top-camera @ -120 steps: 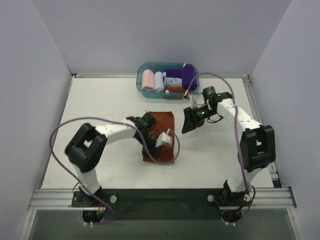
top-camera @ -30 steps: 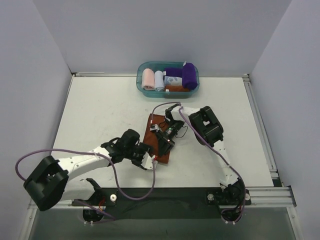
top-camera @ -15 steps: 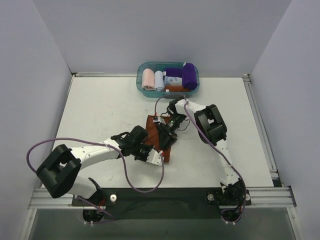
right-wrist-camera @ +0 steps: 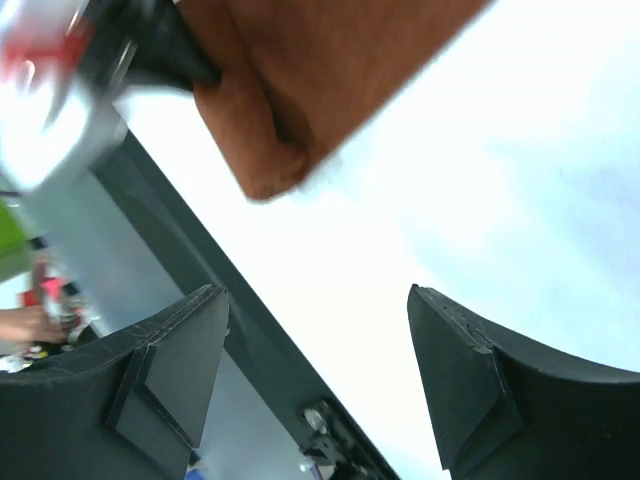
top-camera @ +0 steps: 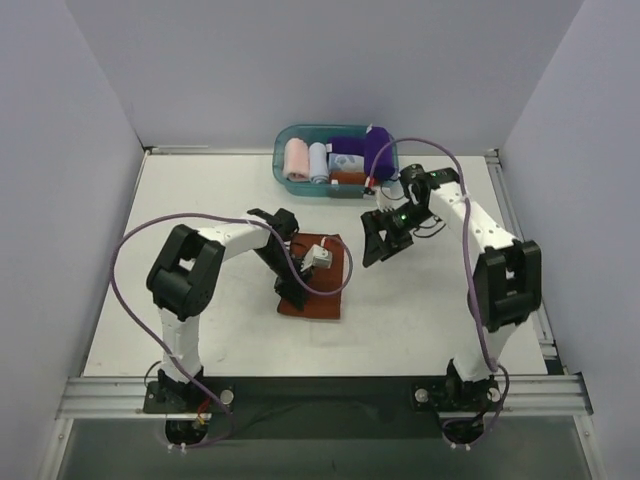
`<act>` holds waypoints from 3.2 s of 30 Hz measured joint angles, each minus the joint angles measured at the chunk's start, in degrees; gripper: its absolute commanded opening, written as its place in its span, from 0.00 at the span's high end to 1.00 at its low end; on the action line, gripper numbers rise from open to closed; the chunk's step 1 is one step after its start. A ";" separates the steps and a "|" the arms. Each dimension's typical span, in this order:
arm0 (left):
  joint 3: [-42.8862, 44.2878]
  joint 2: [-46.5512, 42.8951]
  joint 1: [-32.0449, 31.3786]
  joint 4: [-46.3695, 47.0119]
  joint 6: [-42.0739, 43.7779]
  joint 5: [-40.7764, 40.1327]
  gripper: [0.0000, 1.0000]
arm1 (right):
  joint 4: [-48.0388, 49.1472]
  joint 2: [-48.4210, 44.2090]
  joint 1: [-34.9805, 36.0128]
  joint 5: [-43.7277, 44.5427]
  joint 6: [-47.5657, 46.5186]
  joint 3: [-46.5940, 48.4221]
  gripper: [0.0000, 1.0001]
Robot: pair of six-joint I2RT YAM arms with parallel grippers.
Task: Roll the towels
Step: Roll the towel
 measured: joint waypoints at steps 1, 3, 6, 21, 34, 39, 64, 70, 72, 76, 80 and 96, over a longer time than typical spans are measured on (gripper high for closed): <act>2.54 2.58 0.72 -2.86 -0.24 1.33 1.00 | 0.13 -2.89 -0.07 1.14 -0.28 -1.81 0.27; 7.76 7.69 1.86 -8.63 -0.96 3.43 1.00 | 0.98 -8.46 0.24 2.78 -1.29 -6.16 0.27; 14.73 14.43 3.02 -16.52 -2.05 5.66 1.00 | 1.62 -16.20 1.77 5.09 -2.95 -12.37 0.30; 29.70 29.70 6.12 -34.84 -4.15 11.21 1.00 | 17.81 -15.15 33.31 28.55 -7.08 -18.32 0.39; 29.59 29.75 6.36 -35.01 -3.93 11.30 0.99 | 31.98 -0.42 43.82 45.46 -13.90 -17.11 0.64; 29.18 29.68 6.78 -34.95 -3.93 11.65 0.83 | 34.16 -0.37 43.71 44.26 -15.63 -18.93 1.00; -11.43 -21.49 40.11 -13.07 6.75 14.19 0.34 | 9.84 19.47 26.05 -4.26 -10.88 2.03 1.00; -26.16 -45.94 23.23 -0.98 8.85 5.03 0.22 | -1.57 28.11 24.11 -13.22 -11.67 8.76 1.00; -30.47 -51.82 14.69 5.18 8.46 0.92 0.22 | -5.05 30.60 23.91 -15.06 -12.15 10.62 1.00; -35.56 -54.73 -1.14 16.11 8.07 -8.70 0.23 | -11.39 34.73 23.91 -17.16 -13.46 13.90 1.00; -35.82 -48.74 -8.68 23.76 7.78 -14.88 0.25 | -15.80 37.51 23.87 -18.25 -14.78 16.28 1.00; -39.08 -33.88 -17.38 41.94 8.35 -28.06 0.80 | -20.57 40.33 22.80 -17.92 -16.72 20.06 0.90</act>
